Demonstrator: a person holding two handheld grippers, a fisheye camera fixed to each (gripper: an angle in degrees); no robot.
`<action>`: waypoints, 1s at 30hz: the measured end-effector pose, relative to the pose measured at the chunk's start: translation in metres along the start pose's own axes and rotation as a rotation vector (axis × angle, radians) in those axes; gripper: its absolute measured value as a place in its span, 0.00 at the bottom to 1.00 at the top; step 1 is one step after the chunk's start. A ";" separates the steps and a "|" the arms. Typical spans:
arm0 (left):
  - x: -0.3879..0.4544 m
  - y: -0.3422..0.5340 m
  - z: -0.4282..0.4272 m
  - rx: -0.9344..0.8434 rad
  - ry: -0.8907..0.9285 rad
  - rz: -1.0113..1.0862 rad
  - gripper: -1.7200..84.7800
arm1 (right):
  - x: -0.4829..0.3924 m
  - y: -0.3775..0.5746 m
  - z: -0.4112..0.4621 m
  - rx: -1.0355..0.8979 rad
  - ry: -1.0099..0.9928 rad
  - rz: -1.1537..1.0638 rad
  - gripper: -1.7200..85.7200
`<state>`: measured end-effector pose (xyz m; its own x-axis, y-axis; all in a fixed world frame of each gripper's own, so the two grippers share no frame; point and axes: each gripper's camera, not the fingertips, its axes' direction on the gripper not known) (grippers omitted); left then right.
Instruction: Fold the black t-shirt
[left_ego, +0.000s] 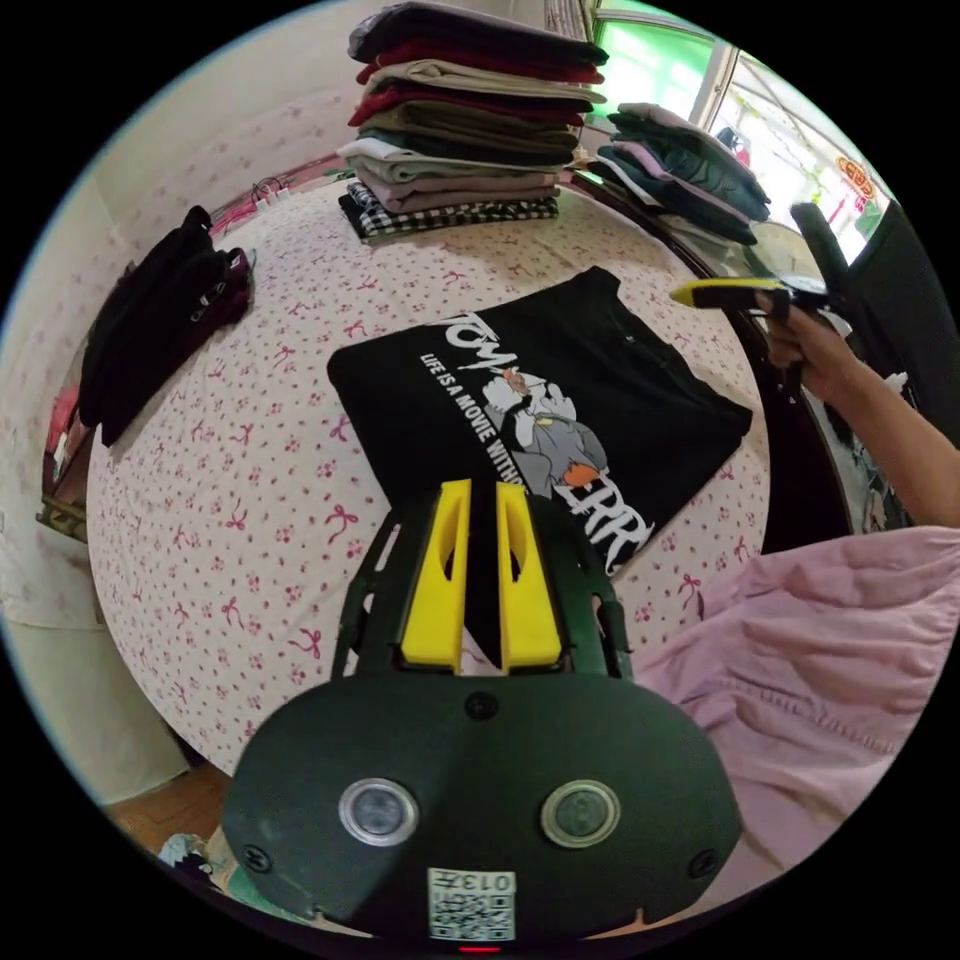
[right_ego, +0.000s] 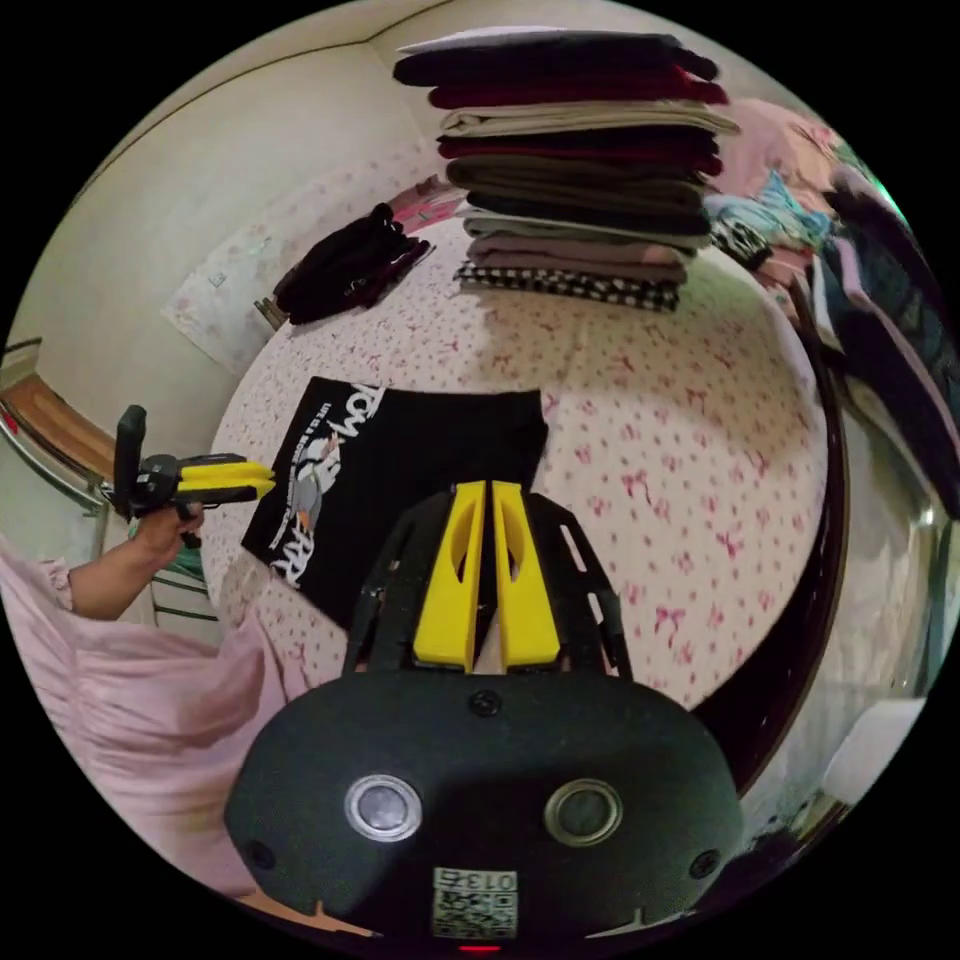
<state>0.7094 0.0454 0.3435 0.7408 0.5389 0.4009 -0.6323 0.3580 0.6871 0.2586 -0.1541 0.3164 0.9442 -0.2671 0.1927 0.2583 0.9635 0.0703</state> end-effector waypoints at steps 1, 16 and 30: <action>-0.002 -0.005 0.004 -0.012 -0.023 0.012 0.08 | -0.008 -0.016 0.013 -0.001 0.020 -0.029 0.02; -0.122 0.046 -0.007 0.083 0.246 -0.345 0.12 | 0.034 -0.019 0.037 0.003 -0.005 0.063 0.08; -0.202 0.049 -0.001 0.081 0.450 -0.413 0.16 | 0.023 0.003 0.090 -0.041 -0.217 0.113 0.14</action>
<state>0.5285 -0.0454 0.2958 0.7413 0.6435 -0.1907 -0.2815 0.5560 0.7821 0.2624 -0.1587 0.4092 0.9027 -0.1510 0.4029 0.1661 0.9861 -0.0025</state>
